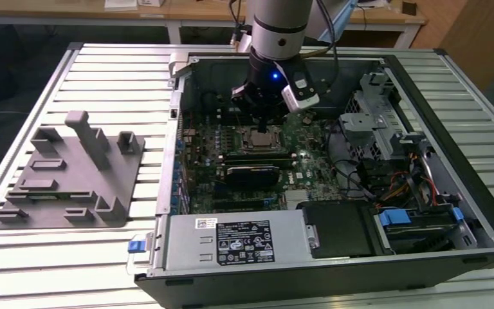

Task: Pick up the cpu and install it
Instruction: 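Close the cpu cover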

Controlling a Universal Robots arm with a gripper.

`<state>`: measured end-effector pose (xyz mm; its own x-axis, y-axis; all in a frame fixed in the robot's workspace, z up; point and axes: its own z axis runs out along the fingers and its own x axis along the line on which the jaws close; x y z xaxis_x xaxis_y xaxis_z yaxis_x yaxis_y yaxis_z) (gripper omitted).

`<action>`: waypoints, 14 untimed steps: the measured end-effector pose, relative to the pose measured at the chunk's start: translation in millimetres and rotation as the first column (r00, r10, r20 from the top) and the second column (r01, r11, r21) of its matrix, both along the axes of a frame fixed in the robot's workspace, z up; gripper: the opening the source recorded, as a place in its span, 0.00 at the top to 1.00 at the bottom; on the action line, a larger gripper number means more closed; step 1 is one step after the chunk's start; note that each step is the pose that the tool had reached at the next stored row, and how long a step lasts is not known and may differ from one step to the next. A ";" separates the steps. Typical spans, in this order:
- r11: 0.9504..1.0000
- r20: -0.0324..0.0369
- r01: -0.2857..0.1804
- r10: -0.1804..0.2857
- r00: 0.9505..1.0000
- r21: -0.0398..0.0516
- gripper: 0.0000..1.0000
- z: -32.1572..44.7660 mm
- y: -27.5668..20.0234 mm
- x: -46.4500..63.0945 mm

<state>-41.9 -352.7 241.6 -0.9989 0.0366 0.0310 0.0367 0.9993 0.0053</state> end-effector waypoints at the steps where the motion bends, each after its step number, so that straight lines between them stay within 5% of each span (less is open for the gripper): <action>1: 1.000 0.001 0.000 0.000 1.000 0.000 0.89 -0.6 0.1 -0.5; 8: 1.000 0.009 -0.005 0.005 1.000 0.003 0.89 -6.5 0.0 -4.2; 12: 1.000 0.026 -0.009 0.009 1.000 0.003 0.89 -7.6 0.0 -4.8; 14: 1.000 0.028 -0.009 0.009 1.000 0.001 0.89 -7.9 0.0 -5.3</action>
